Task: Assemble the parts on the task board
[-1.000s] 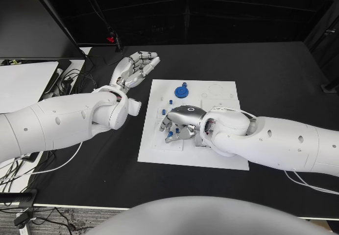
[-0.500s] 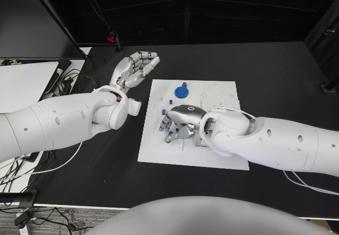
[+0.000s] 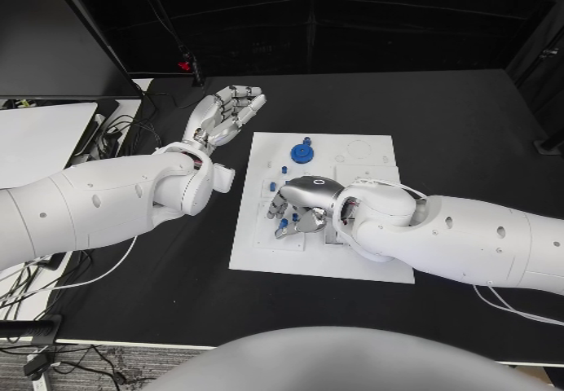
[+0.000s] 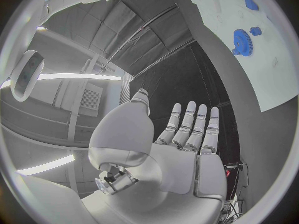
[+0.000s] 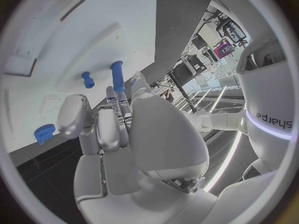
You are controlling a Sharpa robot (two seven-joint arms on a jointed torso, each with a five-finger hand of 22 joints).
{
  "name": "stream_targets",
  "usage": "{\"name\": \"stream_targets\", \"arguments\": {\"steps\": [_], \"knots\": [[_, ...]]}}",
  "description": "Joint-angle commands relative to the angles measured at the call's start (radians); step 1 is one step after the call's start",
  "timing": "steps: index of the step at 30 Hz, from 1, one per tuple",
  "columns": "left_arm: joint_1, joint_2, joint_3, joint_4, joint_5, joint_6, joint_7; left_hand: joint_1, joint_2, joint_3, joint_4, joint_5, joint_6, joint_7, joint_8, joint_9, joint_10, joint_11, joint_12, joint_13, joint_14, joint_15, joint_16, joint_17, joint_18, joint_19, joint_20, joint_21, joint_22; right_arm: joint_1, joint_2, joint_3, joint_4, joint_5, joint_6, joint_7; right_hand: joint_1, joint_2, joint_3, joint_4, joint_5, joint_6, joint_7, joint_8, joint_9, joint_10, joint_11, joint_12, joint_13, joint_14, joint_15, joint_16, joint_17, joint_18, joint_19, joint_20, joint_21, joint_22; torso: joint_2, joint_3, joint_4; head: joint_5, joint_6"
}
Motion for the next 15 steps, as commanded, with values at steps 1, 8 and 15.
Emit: {"name": "stream_targets", "arguments": {"steps": [1,8,15], "knots": [[0.002,-0.001,0.001,0.000,0.001,0.006,0.119,0.000,0.012,-0.006,-0.002,0.005,-0.005,0.149,0.005,-0.001,-0.007,-0.002,0.006,-0.001,-0.007,-0.002,0.005,-0.001,-0.018,0.004,0.002,0.006,-0.001,0.000,-0.004,0.000,0.006,-0.018,0.031,-0.020,-0.011,0.001,-0.002,-0.001,0.002,0.003,-0.001,0.000,0.001,-0.004,0.000,0.005,0.002,0.010,0.007,-0.004,-0.002,0.017,-0.006,0.003,-0.004,-0.002,0.000,-0.0003,0.0004,-0.002,0.000],[0.002,-0.001,0.001,-0.001,0.001,0.008,0.119,0.001,0.013,-0.007,-0.003,0.007,-0.005,0.149,0.006,-0.002,-0.007,-0.002,0.008,-0.002,-0.007,-0.002,0.007,-0.002,-0.018,0.004,0.002,0.006,-0.001,-0.001,-0.008,0.000,0.006,-0.023,0.042,-0.047,0.003,0.015,0.009,-0.011,0.002,0.010,-0.004,0.002,0.002,0.008,-0.004,0.016,0.003,0.011,0.005,-0.004,0.000,0.017,-0.004,0.002,-0.003,-0.002,0.000,0.0002,0.0010,-0.003,0.000],[0.002,0.000,0.001,-0.003,0.001,0.007,0.118,0.001,0.013,-0.007,-0.003,0.007,-0.005,0.149,0.006,-0.002,-0.007,-0.002,0.008,-0.002,-0.007,-0.002,0.007,-0.002,-0.018,0.004,0.002,0.006,-0.001,-0.001,-0.005,0.000,0.003,-0.024,0.041,-0.048,0.024,0.032,0.021,-0.020,0.001,0.032,-0.015,0.011,0.004,0.028,-0.013,0.028,0.003,0.013,-0.002,-0.002,0.005,0.017,-0.002,-0.003,-0.001,0.000,0.000,0.0001,0.0008,-0.006,0.000]]}}
